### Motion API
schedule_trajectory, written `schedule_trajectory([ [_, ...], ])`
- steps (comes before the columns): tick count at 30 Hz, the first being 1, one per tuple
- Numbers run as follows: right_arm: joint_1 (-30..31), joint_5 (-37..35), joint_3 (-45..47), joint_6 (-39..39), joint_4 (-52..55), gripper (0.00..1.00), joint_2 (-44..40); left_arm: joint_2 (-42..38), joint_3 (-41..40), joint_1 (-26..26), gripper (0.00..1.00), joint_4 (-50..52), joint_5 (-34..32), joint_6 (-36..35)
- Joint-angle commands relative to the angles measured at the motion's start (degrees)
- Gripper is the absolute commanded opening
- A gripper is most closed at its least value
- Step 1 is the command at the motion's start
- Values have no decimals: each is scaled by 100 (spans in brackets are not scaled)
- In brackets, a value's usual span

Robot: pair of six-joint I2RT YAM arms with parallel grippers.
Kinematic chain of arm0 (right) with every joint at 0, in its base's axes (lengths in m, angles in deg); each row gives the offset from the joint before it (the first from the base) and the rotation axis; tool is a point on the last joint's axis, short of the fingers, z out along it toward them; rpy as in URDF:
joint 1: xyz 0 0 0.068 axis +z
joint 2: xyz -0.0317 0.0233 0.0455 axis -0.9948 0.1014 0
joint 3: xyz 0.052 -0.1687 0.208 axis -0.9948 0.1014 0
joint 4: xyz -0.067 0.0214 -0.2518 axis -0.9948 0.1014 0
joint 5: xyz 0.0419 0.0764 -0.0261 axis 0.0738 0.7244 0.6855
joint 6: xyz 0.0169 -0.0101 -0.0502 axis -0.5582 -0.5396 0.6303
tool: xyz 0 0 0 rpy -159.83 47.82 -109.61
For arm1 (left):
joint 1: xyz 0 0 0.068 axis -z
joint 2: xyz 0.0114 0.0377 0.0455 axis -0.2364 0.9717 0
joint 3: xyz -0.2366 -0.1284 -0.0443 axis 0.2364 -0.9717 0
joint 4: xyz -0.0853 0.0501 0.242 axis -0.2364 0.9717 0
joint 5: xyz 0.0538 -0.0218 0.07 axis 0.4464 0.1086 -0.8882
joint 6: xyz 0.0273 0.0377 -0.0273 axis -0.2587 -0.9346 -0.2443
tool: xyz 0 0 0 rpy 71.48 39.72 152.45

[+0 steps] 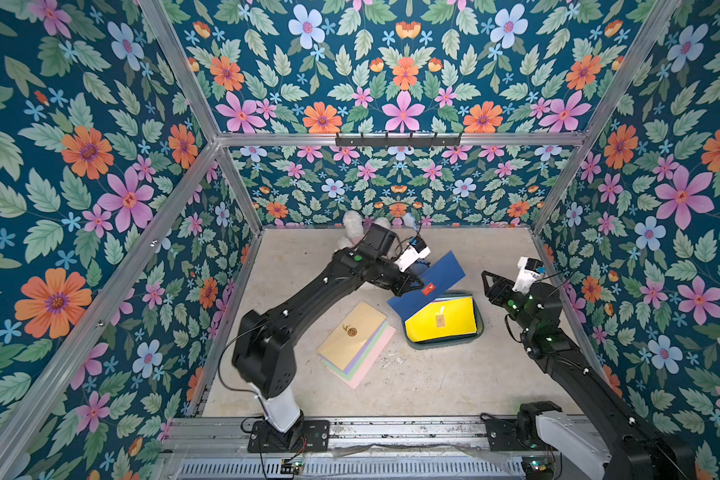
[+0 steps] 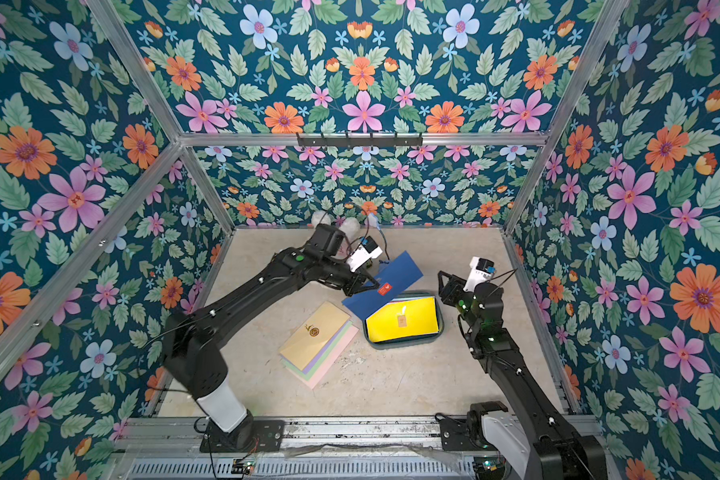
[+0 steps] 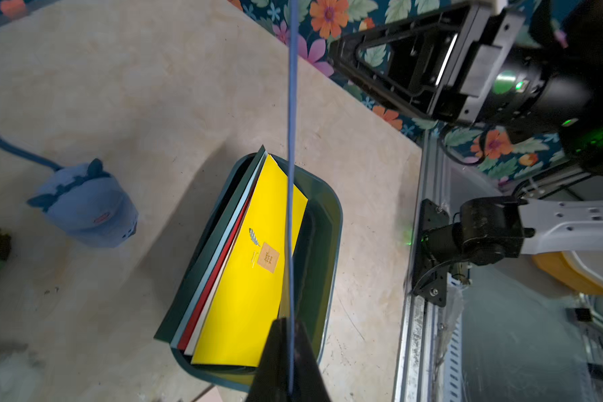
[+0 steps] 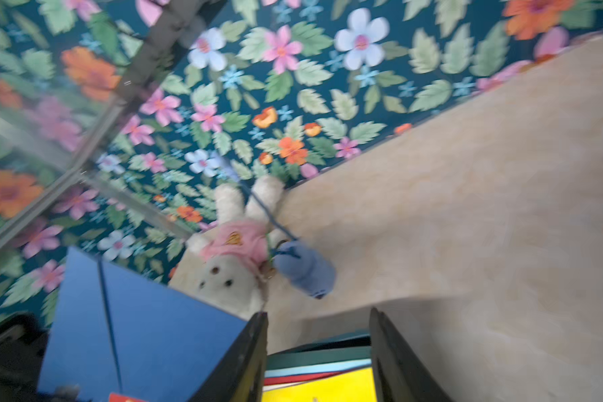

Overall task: Put the sealed envelopes into the storage box
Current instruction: Place the envelope in the storage box.

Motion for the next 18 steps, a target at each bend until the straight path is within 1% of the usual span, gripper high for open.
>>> schedule_trajectory([
  [1, -343, -469, 193, -141, 401, 51, -163, 869, 1124, 274, 0, 1598, -645, -978],
  [4, -376, -483, 257, -119, 432, 51, -177, 1714, 2222, 476, 0, 2401, -965, -1287],
  [6, -378, -460, 275, -120, 407, 51, -144, 2124, 2692, 570, 0, 2674, -1073, -1415],
  [8, -389, -455, 245, -114, 416, 51, -93, 2377, 2966, 647, 0, 2832, -1137, -1504],
  [13, -385, -404, 197, -147, 413, 50, 50, 2615, 3068, 690, 0, 2893, -978, -1489],
  [18, -386, -339, 165, -180, 428, 50, 185, 2764, 2998, 819, 0, 2905, -1094, -1514],
])
